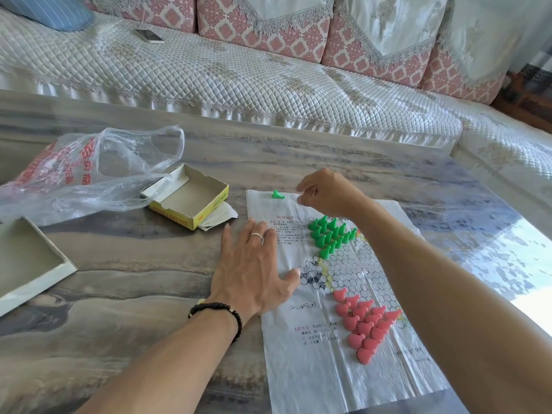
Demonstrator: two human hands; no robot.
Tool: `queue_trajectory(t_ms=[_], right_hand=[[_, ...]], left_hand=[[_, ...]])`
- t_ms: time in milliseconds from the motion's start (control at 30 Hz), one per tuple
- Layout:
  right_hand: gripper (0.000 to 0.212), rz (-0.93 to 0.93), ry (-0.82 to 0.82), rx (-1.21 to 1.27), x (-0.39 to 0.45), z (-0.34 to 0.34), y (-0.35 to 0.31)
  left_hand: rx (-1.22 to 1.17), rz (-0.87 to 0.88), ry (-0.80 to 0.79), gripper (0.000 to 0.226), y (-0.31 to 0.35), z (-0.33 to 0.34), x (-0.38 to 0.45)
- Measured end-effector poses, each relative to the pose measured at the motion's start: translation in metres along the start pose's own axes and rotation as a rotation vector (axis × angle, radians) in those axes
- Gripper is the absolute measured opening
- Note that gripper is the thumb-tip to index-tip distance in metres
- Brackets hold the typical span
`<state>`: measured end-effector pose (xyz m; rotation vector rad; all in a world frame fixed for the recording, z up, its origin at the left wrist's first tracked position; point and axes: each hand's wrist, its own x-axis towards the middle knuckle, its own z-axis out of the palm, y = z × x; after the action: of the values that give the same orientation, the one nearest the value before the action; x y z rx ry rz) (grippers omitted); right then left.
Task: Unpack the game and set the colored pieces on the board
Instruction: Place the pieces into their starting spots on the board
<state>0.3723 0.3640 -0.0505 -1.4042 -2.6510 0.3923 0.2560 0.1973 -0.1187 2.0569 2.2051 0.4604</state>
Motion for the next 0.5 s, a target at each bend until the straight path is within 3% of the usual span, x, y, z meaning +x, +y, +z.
queue_trajectory(t_ms=[167, 500], right_hand=[[0.033, -0.011, 0.021, 0.041, 0.023, 0.025, -0.015], [0.010, 0.013, 0.097, 0.036, 0.026, 0.023, -0.010]], left_hand=[[0.001, -0.003, -0.001, 0.080, 0.000, 0.001, -0.001], [-0.011, -0.010, -0.002, 0.083, 0.001, 0.002, 0.000]])
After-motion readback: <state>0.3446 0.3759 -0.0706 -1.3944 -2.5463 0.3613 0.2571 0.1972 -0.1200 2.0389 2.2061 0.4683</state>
